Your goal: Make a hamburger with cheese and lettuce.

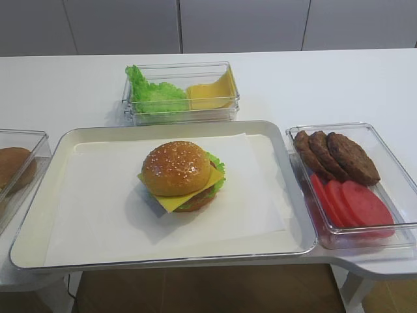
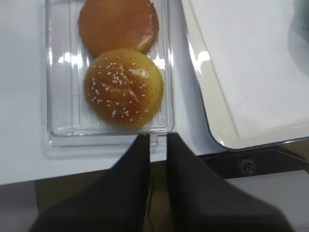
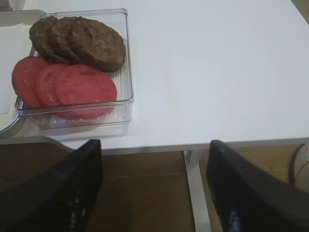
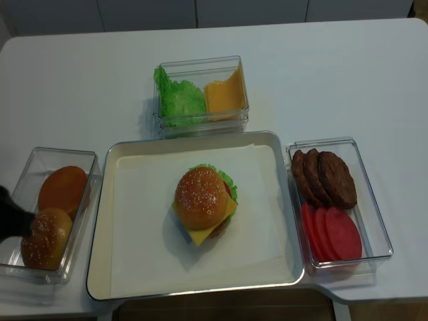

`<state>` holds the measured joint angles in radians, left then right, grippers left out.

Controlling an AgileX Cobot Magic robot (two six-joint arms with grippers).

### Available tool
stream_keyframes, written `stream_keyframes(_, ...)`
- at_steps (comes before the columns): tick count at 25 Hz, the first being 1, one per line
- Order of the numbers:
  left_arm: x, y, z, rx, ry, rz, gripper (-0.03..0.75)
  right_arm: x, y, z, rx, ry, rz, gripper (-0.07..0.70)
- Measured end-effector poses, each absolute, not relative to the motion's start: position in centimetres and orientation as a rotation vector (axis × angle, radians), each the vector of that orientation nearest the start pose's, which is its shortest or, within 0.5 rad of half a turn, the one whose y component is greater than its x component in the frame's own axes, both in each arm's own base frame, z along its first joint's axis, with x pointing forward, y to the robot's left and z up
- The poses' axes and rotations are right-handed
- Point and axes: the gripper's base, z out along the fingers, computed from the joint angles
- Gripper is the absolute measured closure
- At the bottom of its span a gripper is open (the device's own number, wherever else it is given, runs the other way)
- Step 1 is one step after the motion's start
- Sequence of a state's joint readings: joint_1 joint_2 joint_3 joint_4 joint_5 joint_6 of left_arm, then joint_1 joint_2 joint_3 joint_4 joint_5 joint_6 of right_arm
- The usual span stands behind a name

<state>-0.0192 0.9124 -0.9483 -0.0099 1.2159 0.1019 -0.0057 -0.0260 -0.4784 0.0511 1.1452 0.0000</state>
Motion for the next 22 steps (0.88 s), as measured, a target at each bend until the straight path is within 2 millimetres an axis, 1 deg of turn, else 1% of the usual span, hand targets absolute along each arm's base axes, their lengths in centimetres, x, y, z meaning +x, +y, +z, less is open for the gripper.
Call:
stream_keyframes(3, 13.1, 0.0, 34.9, 0.137, 2.629, 0.058, 0.601, -1.0, 0.4, 26.5, 0.001, 2.124, 0.059, 0.120)
stream_keyframes(9, 10.5, 0.1, 35.8, 0.104, 2.543, 0.070, 0.527, -1.0, 0.4, 26.5, 0.001, 2.124, 0.059, 0.120)
stream_keyframes(11, 9.7, 0.2, 35.5, 0.100, 2.531, 0.074, 0.500, -1.0, 0.4, 26.5, 0.001, 2.124, 0.059, 0.120)
stream_keyframes(16, 7.2, 0.2, 33.9, 0.095, 2.505, 0.073, 0.433, -1.0, 0.4, 26.5, 0.001, 2.124, 0.059, 0.120)
stream_keyframes(22, 4.2, 0.3, 32.6, 0.076, 2.433, 0.067, 0.412, -1.0, 0.4, 26.5, 0.001, 2.124, 0.059, 0.120)
